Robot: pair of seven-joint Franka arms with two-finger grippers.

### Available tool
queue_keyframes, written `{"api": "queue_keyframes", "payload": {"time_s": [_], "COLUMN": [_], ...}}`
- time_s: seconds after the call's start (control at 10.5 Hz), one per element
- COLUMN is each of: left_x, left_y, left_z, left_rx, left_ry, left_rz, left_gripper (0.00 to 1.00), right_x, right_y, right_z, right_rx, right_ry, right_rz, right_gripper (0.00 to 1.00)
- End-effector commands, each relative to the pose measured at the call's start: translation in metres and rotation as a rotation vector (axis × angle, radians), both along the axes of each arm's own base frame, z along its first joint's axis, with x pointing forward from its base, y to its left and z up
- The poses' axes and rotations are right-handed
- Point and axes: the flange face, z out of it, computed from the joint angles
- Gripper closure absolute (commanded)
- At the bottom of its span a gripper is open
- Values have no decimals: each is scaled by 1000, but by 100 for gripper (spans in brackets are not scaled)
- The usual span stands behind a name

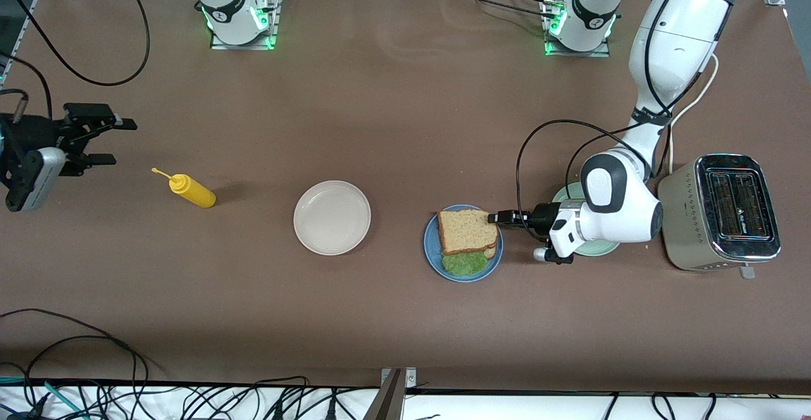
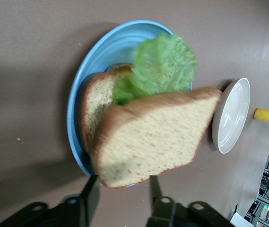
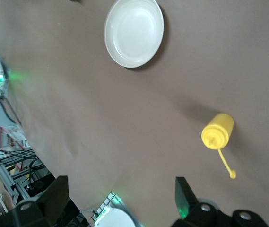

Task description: Make sandwich in blue plate with both arms

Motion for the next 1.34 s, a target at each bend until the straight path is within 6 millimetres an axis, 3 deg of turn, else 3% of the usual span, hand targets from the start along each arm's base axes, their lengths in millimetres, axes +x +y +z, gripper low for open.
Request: {"api": "queue_keyframes", "payload": {"time_s": [0.0, 0.19, 0.38, 0.48, 0.57, 0.76, 0.86, 1.05, 1.15, 1.24], "left_x": [7, 12, 3, -12, -23, -27, -32, -48, -54, -61], "left_y": [20, 42, 67, 74, 67, 86, 111, 131, 149, 155], "left_z": [10, 31, 71, 89, 99, 132, 158, 225, 252, 276], "left_rx": [-17, -13, 111, 188, 200, 224, 231, 278, 388, 477], "left_ry": [-33, -57, -133, -170, -180, -248, -278, -355, -386, -424], "left_rz": [30, 59, 17, -42, -66, -13, 32, 7, -71, -128], "left_gripper": [0, 0, 0, 0, 0, 0, 0, 0, 0, 0], "right_x": [-21, -28, -32, -33, -33, -53, -71, -80, -86, -93], "right_y": [52, 79, 114, 126, 126, 120, 116, 97, 97, 96], "right_z": [45, 48, 36, 26, 17, 3, -3, -10, -8, -13], "right_rx": [-235, -410, -587, -645, -651, -618, -591, -567, -556, -547], "right_ry": [28, 49, 62, 58, 44, -66, -147, -198, -213, -232], "right_rz": [-120, -203, -306, -331, -338, -372, -394, -441, -449, -459], "right_gripper": [0, 0, 0, 0, 0, 0, 0, 0, 0, 0]}}
